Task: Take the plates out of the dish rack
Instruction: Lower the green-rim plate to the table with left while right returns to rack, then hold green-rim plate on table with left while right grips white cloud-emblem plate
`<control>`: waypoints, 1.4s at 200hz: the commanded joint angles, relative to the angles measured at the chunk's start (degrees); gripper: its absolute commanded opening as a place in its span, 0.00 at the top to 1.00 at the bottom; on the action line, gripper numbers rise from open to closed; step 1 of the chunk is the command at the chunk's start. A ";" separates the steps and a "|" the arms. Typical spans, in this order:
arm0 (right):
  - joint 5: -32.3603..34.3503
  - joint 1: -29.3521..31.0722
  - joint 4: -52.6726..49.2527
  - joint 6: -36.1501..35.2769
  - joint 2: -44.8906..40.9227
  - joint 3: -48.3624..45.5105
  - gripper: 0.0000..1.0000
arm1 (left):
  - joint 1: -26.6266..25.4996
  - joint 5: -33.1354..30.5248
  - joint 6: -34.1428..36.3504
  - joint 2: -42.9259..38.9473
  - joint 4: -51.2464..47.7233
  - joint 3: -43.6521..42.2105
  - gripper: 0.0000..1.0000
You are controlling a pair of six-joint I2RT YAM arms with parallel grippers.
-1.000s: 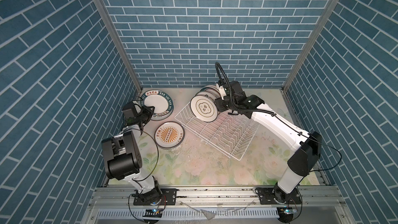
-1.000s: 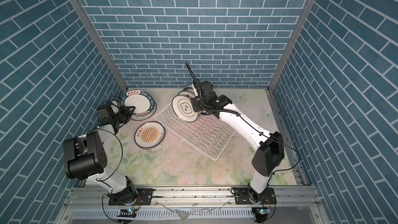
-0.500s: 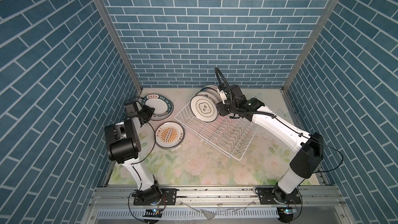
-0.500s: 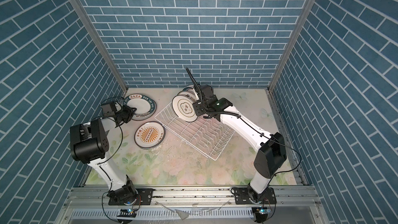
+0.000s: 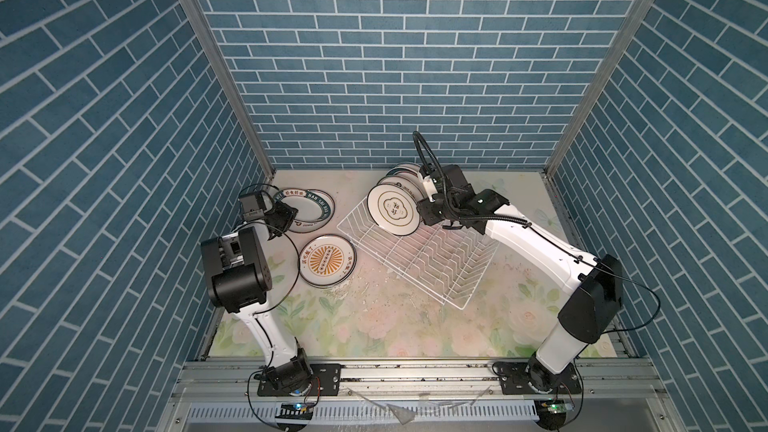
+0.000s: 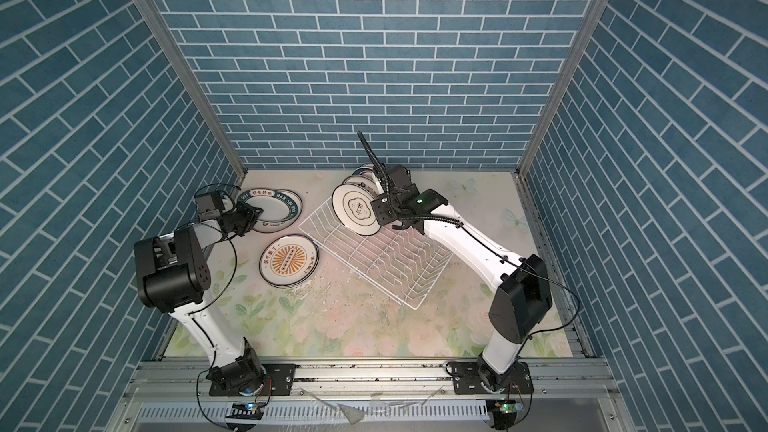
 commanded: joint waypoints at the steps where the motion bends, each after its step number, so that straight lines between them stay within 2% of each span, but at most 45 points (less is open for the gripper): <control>1: -1.42 0.30 -1.48 -2.61 1.88 0.89 0.43 | 0.14 -1.03 2.61 1.18 -3.44 2.00 0.73; 58: -3.77 0.35 -1.31 -3.21 4.89 3.49 0.44 | 0.04 -3.80 5.18 2.89 -10.53 4.88 0.58; 84: -4.59 0.28 -1.51 -3.39 5.86 4.35 0.44 | -0.14 -4.51 6.13 3.30 -12.72 5.84 0.48; 140: -3.73 0.26 -2.48 -4.95 8.38 7.27 0.44 | -0.99 -9.48 9.19 3.60 -21.58 10.08 0.42; 150: -3.43 0.33 -2.32 -5.12 8.93 7.70 0.44 | -1.15 -10.46 9.81 3.73 -23.32 10.99 0.31; 167: -3.51 0.23 -2.31 -5.49 9.80 8.61 0.44 | -1.13 -10.92 10.44 4.29 -25.02 12.08 0.30; 177: -3.37 0.22 -2.38 -5.91 10.49 9.32 0.44 | -1.19 -10.41 10.79 4.76 -25.46 12.59 0.24; 280: -3.29 -0.81 -4.58 -7.50 17.04 16.29 0.46 | -1.73 -10.25 11.09 7.27 -26.68 13.86 0.22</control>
